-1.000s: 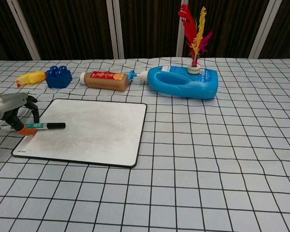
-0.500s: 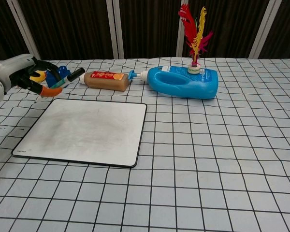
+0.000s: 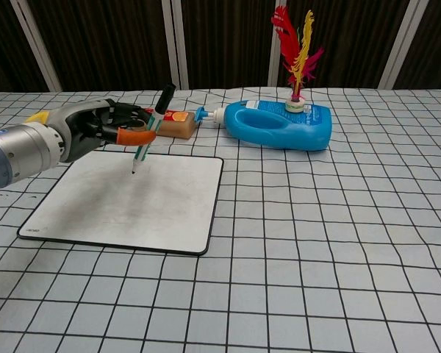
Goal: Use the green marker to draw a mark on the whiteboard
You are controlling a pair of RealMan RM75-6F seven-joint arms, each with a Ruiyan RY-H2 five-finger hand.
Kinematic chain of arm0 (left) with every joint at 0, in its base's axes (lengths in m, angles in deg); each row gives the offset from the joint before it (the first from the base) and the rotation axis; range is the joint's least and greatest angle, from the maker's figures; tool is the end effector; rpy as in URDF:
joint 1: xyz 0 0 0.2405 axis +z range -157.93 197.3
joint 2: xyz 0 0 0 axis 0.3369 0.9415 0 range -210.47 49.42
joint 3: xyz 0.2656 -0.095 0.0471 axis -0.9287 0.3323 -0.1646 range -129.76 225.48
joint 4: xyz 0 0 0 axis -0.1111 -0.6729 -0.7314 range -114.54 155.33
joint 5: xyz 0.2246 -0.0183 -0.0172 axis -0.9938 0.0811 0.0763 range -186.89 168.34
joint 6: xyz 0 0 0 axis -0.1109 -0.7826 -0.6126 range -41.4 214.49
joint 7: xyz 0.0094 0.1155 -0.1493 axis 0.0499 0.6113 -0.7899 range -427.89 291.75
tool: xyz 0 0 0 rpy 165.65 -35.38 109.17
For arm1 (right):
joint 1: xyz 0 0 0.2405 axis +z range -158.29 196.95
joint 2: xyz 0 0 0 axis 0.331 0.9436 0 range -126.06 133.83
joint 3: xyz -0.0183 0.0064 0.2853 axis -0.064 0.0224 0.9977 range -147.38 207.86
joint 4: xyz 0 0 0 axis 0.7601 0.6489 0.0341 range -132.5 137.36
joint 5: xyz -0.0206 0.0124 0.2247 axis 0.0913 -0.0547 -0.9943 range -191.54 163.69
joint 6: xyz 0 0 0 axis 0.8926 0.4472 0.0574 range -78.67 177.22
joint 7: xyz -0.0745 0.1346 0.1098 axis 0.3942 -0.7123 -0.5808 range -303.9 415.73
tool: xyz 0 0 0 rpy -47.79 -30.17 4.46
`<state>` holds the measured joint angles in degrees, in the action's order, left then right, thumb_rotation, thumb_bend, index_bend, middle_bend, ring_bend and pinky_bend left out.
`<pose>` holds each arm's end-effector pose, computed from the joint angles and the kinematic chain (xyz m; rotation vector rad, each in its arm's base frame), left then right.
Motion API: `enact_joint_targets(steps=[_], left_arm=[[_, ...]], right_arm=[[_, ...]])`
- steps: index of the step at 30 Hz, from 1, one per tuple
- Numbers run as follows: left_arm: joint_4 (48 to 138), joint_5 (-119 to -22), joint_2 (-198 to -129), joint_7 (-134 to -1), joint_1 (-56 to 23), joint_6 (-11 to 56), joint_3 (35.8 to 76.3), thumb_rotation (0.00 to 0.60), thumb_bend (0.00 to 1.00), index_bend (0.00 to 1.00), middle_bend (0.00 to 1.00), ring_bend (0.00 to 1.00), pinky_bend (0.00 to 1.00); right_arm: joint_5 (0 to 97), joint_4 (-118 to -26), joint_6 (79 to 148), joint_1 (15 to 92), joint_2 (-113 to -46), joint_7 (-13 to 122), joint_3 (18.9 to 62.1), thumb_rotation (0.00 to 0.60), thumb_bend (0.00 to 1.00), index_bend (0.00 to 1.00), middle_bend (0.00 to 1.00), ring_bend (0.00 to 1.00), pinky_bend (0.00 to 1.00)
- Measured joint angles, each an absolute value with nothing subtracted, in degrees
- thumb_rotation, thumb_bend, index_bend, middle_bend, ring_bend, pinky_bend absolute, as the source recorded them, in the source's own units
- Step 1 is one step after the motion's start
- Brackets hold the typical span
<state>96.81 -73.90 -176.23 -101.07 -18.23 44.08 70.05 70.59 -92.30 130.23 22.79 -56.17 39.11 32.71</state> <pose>-0.1670 0.4295 -0.0738 -1.2548 -1.9905 -1.4099 -0.3562 -0.2185 0.1667 1.2733 -1.1869 1.0240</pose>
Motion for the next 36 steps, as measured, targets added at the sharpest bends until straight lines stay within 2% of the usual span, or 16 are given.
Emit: enact_joint_targets(steps=[12, 36], left_arm=[[87.9, -80.1, -180.2, -109.8, -21.0, 46.1, 68.7, 0.6, 0.52, 0.66, 0.11, 0.0, 0.0], [83.6, -82.8, -181.8, -112.1, -22.9, 45.0, 65.4, 0.6, 0.52, 0.67, 0.11, 0.0, 0.0]], right_arm=[[70.3, -92.4, 129.9, 22.8, -56.1, 38.9, 32.7, 0.6, 0.35, 0.0, 0.0, 0.0, 0.0], [70.5, -92.3, 129.9, 22.8, -56.1, 38.8, 32.8, 0.6, 0.35, 0.0, 0.0, 0.0, 0.0]])
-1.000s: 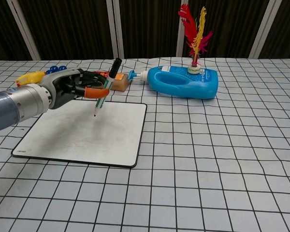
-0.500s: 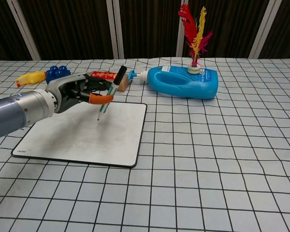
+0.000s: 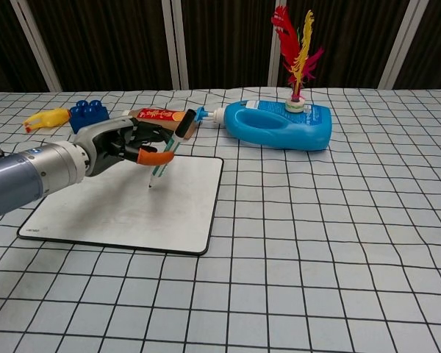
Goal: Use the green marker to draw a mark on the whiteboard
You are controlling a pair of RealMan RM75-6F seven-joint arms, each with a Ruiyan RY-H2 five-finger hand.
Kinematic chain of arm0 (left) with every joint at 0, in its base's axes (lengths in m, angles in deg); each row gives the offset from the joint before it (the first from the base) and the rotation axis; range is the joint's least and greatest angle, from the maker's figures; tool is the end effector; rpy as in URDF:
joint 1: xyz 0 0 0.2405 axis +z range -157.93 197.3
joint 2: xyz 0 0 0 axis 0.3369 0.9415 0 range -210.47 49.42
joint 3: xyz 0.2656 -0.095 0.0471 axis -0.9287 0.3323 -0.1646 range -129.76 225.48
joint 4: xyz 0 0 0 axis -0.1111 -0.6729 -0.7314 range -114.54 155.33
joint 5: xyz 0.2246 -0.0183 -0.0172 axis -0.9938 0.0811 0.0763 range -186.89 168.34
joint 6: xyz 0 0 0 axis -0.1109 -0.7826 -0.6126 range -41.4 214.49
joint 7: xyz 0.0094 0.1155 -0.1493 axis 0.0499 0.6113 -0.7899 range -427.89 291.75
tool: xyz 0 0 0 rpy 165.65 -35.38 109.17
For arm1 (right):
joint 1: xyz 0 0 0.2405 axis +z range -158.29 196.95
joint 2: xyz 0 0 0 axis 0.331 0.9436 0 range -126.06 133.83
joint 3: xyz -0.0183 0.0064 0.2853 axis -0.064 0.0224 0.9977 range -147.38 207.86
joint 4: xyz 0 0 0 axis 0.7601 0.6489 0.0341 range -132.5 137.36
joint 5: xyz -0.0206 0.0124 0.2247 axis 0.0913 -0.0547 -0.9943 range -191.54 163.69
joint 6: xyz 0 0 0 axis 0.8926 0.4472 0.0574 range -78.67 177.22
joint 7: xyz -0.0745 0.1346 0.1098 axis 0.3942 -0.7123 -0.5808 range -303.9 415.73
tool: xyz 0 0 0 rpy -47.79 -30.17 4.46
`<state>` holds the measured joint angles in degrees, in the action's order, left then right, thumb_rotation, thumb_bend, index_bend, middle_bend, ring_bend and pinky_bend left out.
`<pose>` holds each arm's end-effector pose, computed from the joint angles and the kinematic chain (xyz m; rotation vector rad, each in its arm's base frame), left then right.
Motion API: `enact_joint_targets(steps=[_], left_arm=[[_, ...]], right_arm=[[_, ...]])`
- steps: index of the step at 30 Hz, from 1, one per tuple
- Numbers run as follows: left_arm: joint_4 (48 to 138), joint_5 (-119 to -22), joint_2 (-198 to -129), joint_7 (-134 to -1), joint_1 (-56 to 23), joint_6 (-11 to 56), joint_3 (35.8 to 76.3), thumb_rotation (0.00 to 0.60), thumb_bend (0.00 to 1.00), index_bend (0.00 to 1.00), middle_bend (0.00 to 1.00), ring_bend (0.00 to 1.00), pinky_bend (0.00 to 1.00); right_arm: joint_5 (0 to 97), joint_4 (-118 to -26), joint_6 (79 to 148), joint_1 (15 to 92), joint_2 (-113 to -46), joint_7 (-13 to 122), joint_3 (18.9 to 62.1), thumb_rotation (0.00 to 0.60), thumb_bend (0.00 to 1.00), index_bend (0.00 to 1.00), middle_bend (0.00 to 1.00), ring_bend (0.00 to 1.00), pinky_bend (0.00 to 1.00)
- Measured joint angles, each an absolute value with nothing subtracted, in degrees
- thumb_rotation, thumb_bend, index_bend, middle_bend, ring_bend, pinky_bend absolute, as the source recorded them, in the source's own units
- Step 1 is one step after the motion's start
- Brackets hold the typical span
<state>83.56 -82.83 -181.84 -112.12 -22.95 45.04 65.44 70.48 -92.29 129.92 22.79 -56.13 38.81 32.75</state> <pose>-0.1696 0.4401 -0.1104 -1.3795 -1.9691 -1.3727 -0.3569 -0.2186 0.1663 1.2710 -1.1946 1.0232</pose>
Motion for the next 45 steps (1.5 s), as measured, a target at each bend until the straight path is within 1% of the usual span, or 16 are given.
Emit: enact_joint_targets(steps=[17, 26, 31, 39, 45], left_arm=[[78.2, -83.8, -182.5, -112.8, -23.6, 44.8, 63.7, 0.6, 0.53, 0.67, 0.12, 0.0, 0.0], [74.1, -84.6, -181.6, -113.5, -22.9, 42.9, 63.1, 0.6, 0.53, 0.67, 0.12, 0.0, 0.0], [77.8, -84.5, -179.5, -115.8, -21.9, 41.4, 63.6, 0.6, 0.53, 0.67, 0.12, 0.0, 0.0], [88.9, -84.0, -175.4, -116.6, -20.4, 39.8, 64.1, 0.6, 0.53, 0.68, 0.13, 0.0, 0.0], [90.7, -81.6, -176.5, -113.4, -20.5, 39.7, 64.3, 0.6, 0.53, 0.68, 0.13, 0.0, 0.0]], right_arm=[[70.1, -92.3, 129.9, 22.7, -56.2, 39.3, 32.8, 0.6, 0.35, 0.0, 0.0, 0.0, 0.0], [70.2, -92.6, 130.0, 22.6, -56.2, 39.4, 32.7, 0.6, 0.35, 0.0, 0.0, 0.0, 0.0], [70.5, -92.6, 130.1, 22.6, -56.2, 39.3, 32.7, 0.6, 0.35, 0.0, 0.0, 0.0, 0.0], [71.1, -92.8, 130.4, 22.6, -56.2, 39.2, 32.6, 0.6, 0.35, 0.0, 0.0, 0.0, 0.0], [71.1, -92.9, 130.2, 22.7, -56.1, 39.0, 32.6, 0.6, 0.35, 0.0, 0.0, 0.0, 0.0]])
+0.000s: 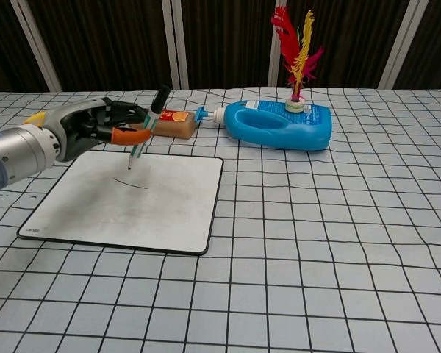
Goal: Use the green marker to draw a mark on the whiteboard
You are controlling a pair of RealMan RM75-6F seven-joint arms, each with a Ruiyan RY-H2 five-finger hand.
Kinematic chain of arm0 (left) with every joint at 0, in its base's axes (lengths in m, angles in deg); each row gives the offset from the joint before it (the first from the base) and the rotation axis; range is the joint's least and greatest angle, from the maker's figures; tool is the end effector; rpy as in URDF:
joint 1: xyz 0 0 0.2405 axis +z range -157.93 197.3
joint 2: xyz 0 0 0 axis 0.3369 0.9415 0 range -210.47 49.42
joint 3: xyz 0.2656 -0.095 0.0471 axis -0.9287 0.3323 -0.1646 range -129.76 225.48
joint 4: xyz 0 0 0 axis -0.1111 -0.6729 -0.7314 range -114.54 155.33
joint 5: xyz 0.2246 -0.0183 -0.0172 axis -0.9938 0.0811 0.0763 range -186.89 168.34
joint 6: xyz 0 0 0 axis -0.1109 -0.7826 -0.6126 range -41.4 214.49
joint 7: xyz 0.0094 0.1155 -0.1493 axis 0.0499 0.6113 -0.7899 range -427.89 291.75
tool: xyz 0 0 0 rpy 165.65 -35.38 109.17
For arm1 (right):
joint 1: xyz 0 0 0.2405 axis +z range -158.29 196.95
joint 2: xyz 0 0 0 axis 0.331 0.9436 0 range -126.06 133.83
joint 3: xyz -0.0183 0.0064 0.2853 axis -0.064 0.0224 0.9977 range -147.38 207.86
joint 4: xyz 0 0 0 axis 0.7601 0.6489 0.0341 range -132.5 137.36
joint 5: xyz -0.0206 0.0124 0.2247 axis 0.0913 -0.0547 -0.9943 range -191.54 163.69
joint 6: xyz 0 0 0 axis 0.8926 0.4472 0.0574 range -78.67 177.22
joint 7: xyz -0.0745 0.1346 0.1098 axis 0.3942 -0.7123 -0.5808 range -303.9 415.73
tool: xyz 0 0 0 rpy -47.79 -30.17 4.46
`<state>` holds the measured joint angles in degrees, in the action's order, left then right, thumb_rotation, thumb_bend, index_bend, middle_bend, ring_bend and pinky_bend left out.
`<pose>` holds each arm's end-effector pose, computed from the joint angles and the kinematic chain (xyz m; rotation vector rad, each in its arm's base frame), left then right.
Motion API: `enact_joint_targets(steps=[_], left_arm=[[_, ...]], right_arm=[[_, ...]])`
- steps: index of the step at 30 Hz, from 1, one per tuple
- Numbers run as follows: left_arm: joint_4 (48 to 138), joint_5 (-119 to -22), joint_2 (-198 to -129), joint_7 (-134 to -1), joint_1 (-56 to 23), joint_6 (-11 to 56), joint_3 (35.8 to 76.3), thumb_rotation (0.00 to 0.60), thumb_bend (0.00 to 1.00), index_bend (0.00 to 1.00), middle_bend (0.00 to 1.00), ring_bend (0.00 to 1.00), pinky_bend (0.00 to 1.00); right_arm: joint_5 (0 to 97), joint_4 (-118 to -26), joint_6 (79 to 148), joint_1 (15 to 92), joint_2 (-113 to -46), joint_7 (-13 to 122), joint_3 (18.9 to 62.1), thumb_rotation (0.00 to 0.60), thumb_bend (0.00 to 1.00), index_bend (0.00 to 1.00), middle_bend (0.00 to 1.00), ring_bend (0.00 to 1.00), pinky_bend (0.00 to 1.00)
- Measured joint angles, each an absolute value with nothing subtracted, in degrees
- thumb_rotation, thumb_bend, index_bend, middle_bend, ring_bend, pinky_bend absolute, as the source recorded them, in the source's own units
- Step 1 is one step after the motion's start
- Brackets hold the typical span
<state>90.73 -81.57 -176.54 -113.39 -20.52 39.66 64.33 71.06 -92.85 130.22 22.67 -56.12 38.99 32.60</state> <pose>-0.1763 0.4332 -0.0745 -1.3012 -1.9663 -1.4720 -0.3534 -0.2173 0.1648 1.2772 -1.1960 1.0321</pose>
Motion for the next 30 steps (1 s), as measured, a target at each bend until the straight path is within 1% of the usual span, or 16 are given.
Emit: enact_joint_targets(steps=[12, 30], left_arm=[[88.1, -78.7, -181.2, -109.8, -22.1, 41.0, 64.6, 0.6, 0.53, 0.68, 0.13, 0.0, 0.0], [86.7, -78.3, -182.6, -108.8, -22.8, 42.1, 65.0, 0.6, 0.53, 0.68, 0.13, 0.0, 0.0]], right_arm=[[70.8, -92.7, 130.1, 22.6, -56.0, 38.4, 32.7, 0.6, 0.35, 0.0, 0.0, 0.0, 0.0], [70.7, -92.8, 130.2, 22.6, -55.9, 38.5, 32.7, 0.6, 0.35, 0.0, 0.0, 0.0, 0.0]])
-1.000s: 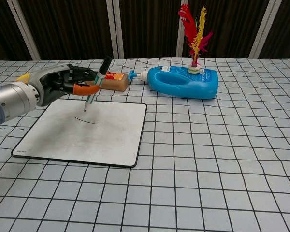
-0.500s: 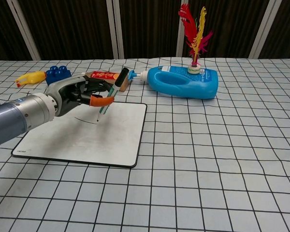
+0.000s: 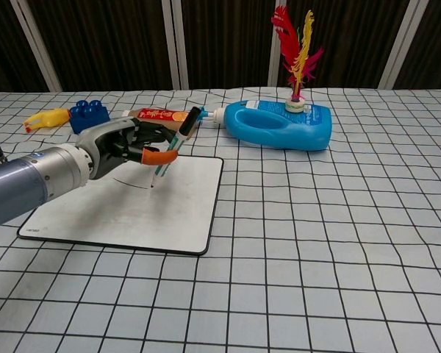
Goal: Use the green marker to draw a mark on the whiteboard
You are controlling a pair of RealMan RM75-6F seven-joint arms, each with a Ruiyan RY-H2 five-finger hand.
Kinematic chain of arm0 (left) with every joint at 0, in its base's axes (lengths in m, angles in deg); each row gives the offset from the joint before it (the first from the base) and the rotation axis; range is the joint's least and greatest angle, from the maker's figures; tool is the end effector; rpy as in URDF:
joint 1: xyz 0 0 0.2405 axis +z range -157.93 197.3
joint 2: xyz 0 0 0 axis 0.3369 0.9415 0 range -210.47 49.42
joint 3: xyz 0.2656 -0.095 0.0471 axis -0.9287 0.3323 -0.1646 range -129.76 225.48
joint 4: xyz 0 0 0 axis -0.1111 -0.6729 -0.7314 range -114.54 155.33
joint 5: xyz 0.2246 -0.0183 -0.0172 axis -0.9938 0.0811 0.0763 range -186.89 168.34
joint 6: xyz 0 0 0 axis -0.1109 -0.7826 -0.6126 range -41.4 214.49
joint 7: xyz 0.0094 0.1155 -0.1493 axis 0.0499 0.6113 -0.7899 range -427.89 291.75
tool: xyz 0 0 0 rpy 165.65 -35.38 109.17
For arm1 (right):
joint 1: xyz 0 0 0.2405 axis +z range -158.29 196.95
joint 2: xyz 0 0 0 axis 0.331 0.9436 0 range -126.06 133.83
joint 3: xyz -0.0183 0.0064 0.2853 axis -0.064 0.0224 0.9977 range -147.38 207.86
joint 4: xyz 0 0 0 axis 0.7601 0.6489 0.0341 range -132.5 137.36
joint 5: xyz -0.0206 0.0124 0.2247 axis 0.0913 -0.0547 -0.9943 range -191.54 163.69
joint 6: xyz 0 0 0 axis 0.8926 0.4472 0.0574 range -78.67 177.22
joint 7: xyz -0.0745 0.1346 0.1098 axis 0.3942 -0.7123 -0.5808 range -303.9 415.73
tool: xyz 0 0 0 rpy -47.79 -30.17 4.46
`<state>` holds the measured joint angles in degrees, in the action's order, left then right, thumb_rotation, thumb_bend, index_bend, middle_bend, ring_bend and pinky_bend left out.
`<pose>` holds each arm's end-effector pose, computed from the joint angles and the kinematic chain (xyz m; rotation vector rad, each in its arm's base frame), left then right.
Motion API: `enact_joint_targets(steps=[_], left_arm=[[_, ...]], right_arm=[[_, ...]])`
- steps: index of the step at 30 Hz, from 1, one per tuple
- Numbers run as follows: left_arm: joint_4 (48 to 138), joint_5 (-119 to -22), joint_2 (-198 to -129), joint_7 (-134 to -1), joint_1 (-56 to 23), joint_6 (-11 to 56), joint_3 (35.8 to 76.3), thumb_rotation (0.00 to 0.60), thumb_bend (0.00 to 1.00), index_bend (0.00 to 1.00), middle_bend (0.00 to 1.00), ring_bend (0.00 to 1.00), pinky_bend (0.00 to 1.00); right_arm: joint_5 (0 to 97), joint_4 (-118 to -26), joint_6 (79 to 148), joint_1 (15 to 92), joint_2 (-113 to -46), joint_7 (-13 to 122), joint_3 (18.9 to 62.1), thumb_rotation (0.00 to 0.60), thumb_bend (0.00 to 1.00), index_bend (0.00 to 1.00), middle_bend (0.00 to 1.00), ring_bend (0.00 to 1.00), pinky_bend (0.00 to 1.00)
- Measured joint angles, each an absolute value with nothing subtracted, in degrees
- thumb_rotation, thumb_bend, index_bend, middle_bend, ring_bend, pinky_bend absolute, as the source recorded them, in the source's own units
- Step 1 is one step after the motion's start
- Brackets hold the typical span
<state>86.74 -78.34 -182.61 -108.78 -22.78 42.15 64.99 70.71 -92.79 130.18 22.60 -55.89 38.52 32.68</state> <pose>-0.1598 0.4309 -0.1145 -1.3263 -1.9931 -1.4070 -0.3551 -0.2171 0.1670 1.2677 -1.1998 1.0317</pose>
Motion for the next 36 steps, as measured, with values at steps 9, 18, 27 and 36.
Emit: enact_joint_targets(steps=[9, 18, 27, 36], left_arm=[[85.6, -77.8, -183.7, -108.0, -23.1, 43.0, 65.0, 0.6, 0.53, 0.68, 0.13, 0.0, 0.0], [86.1, -77.9, -182.9, -107.5, -22.4, 43.1, 64.3, 0.6, 0.54, 0.68, 0.13, 0.0, 0.0], [88.1, -78.0, -180.5, -106.0, -20.0, 42.3, 62.6, 0.6, 0.54, 0.68, 0.13, 0.0, 0.0], [93.3, -78.4, -175.3, -105.3, -15.8, 39.8, 60.5, 0.6, 0.54, 0.68, 0.13, 0.0, 0.0]], right_arm=[[70.6, -92.8, 130.2, 22.6, -55.9, 38.5, 32.7, 0.6, 0.35, 0.0, 0.0, 0.0, 0.0], [70.7, -92.8, 130.2, 22.5, -55.9, 38.5, 32.7, 0.6, 0.35, 0.0, 0.0, 0.0, 0.0], [70.9, -92.9, 130.5, 22.5, -56.0, 39.1, 32.6, 0.6, 0.35, 0.0, 0.0, 0.0, 0.0], [70.6, -93.2, 130.7, 22.3, -56.0, 39.6, 32.8, 0.6, 0.35, 0.0, 0.0, 0.0, 0.0]])
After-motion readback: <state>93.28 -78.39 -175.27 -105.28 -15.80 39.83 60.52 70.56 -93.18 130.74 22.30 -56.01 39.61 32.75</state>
